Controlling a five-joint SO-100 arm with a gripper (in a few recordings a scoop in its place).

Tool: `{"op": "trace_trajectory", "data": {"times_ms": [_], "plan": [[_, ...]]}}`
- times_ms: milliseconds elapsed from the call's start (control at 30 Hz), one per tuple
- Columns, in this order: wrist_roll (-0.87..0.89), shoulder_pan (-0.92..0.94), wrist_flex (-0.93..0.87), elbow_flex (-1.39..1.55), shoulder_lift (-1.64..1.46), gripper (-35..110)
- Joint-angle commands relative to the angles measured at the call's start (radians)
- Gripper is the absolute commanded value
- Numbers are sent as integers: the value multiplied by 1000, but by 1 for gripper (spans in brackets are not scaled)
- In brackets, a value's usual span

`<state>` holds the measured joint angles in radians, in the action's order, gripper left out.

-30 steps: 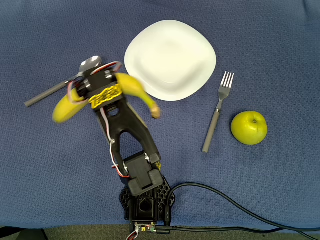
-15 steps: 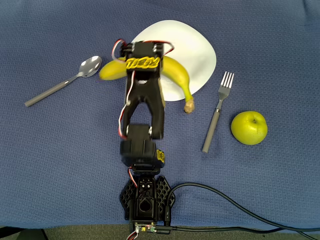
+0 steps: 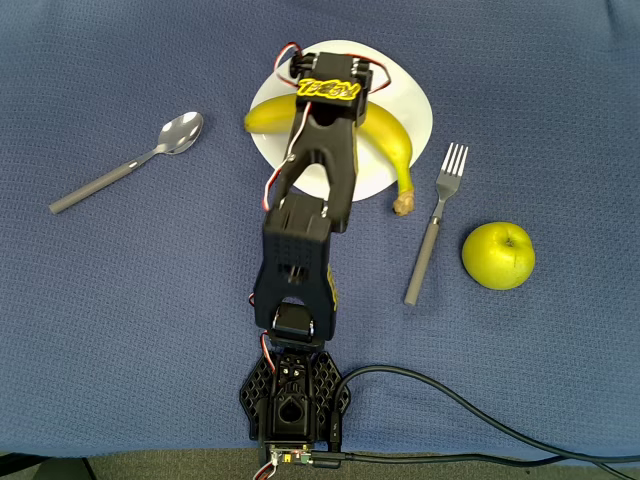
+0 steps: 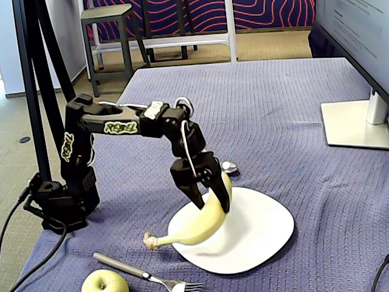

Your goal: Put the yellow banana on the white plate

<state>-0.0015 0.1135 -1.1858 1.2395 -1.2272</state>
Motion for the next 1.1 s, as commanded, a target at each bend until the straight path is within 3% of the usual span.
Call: {"op": "trace_trajectory", "data": {"times_ms": [0,567,800,1067], "plan": [[-6,29,-9,-167,31,0],[14,51,-29,-83,43,24],[51,29,-48,46,-89,23],[83,-23,-87,218,-382,8]]}}
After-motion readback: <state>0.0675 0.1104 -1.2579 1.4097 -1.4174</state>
